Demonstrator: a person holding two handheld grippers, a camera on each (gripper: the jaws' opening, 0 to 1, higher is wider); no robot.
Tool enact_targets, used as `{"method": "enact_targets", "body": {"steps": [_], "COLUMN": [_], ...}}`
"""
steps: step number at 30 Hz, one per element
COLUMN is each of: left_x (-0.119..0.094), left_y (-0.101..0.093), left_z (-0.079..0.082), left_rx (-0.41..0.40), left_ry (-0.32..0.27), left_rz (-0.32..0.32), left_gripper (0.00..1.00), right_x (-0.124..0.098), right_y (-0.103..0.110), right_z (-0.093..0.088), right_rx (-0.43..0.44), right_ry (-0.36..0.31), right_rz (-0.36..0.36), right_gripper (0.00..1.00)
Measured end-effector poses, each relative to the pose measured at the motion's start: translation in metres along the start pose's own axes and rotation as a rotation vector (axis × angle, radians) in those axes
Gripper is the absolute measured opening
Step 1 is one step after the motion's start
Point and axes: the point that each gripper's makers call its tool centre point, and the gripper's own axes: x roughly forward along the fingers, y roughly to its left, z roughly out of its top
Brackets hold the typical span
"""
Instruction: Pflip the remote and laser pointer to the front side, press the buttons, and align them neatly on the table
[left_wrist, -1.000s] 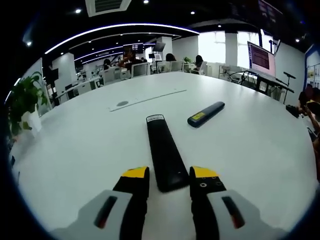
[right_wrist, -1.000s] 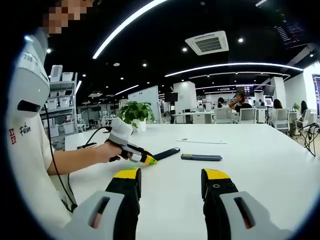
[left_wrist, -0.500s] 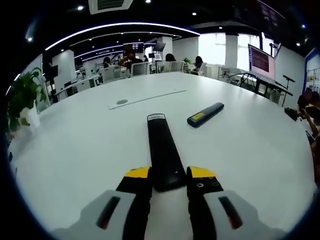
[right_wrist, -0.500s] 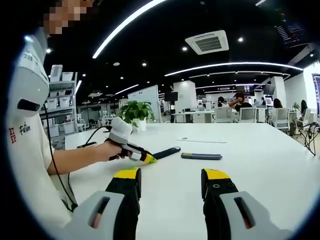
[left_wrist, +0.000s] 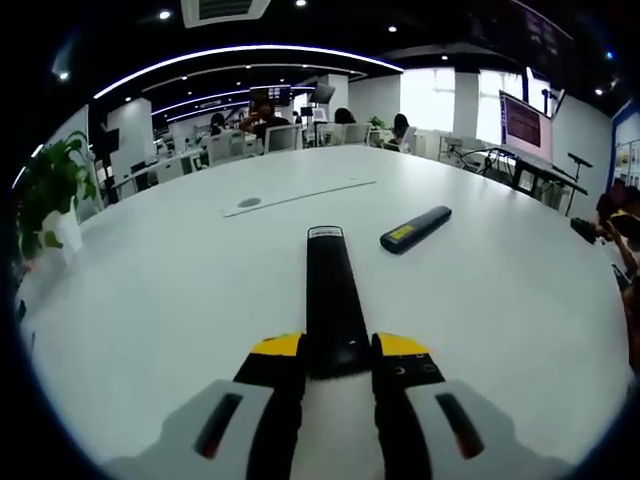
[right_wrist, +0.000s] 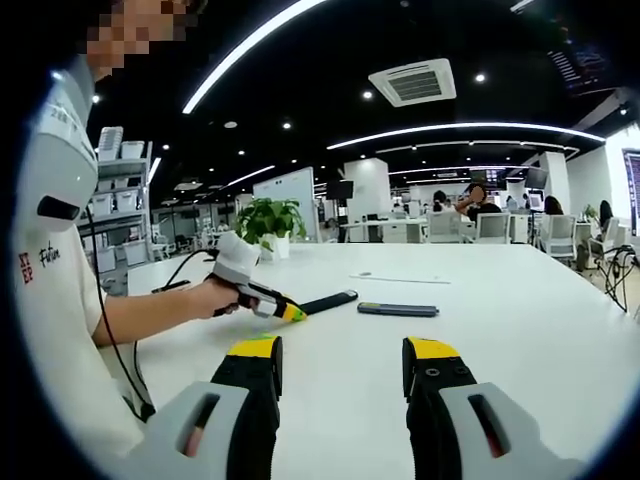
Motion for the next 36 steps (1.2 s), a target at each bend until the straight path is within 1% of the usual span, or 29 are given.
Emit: {"method": "enact_targets", "body": {"steps": [7, 10, 15, 21, 32, 36], "left_x": [-0.004, -0.007, -0.009, -0.011, -0.014, -0.016], "left_y": [0.000, -0.001, 0.003, 0.006, 0.012, 0.010], "left_z": [-0.002, -0.003, -0.004, -0.007, -0.011, -0.012], "left_rx": [0.002, 0.001, 0.000, 0.002, 0.008, 0.011], "left_ry": [-0.001, 0.009, 0.014, 0.017, 0.017, 0.015], "left_rz": [-0.003, -0.003, -0.004, -0.004, -0.016, -0.017], "left_gripper": [0.28, 0.27, 0.27, 0.27, 0.27, 0.28], "right_x": [0.002, 0.005, 0.009, 0.013, 0.010, 0.010], "right_y": [0.001, 0.003, 0.005, 0.007, 0.005, 0.005], "right_z": [0.000, -0.001, 0.001, -0.003, -0.006, -0.008], "right_rx": [-0.004, -0.004, -0.007, -0.004, 0.003, 0.009], "right_ry": [0.003, 0.009, 0.004, 0.010, 0.011, 0.011], "right_rz": [0.000, 0.009, 0.018, 0.028, 0.016, 0.013], "right_gripper": [0.50, 0.50, 0.50, 0.50, 0.50, 0.50]}}
